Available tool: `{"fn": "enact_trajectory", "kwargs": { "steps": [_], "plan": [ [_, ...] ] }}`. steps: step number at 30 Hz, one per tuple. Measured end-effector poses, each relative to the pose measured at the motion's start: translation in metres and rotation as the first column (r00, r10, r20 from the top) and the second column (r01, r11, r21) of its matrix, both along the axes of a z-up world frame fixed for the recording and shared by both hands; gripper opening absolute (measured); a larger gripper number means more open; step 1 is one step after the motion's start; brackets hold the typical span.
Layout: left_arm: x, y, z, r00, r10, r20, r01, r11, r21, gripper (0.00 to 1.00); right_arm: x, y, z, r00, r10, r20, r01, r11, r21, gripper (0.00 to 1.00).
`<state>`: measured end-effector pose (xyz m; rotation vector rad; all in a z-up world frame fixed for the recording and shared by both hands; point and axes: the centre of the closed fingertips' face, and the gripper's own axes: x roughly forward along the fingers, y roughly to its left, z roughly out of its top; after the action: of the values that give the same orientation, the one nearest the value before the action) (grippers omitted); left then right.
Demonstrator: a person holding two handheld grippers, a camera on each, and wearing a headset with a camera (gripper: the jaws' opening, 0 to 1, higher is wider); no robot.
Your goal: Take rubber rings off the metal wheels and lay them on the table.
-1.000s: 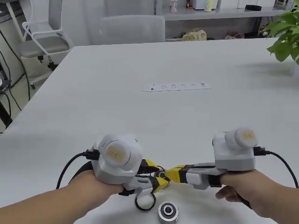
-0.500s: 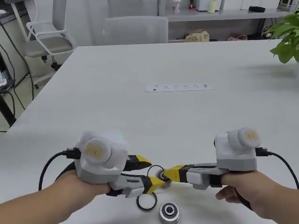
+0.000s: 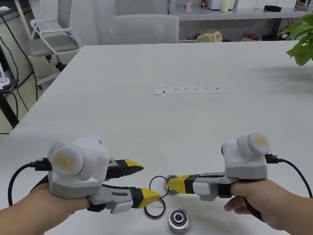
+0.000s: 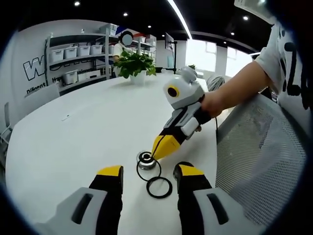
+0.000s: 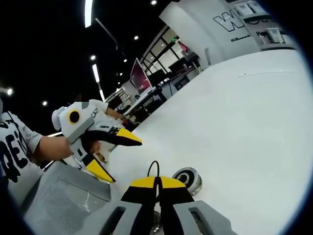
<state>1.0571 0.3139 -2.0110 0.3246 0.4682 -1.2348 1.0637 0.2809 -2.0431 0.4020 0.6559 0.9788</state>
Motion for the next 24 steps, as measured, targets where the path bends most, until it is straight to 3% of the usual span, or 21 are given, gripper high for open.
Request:
{"fn": "enact_trajectory", "kwargs": {
  "steps": [8,24],
  "plan": [
    [-0.008,0.015,0.001,1.0,0.019,-0.013,-0.019,1.0,-0.005,0.5,-0.009,0.009,-0.004,0.999,0.042,-0.025,-0.042,0.999,0.002,0.0],
    [-0.015,0.025,0.007,0.999,0.047,-0.012,-0.047,0.999,-0.023,0.51,-0.023,0.02,-0.013,0.994,0.106,-0.035,-0.107,0.993,-0.042,0.0]
  ]
}}
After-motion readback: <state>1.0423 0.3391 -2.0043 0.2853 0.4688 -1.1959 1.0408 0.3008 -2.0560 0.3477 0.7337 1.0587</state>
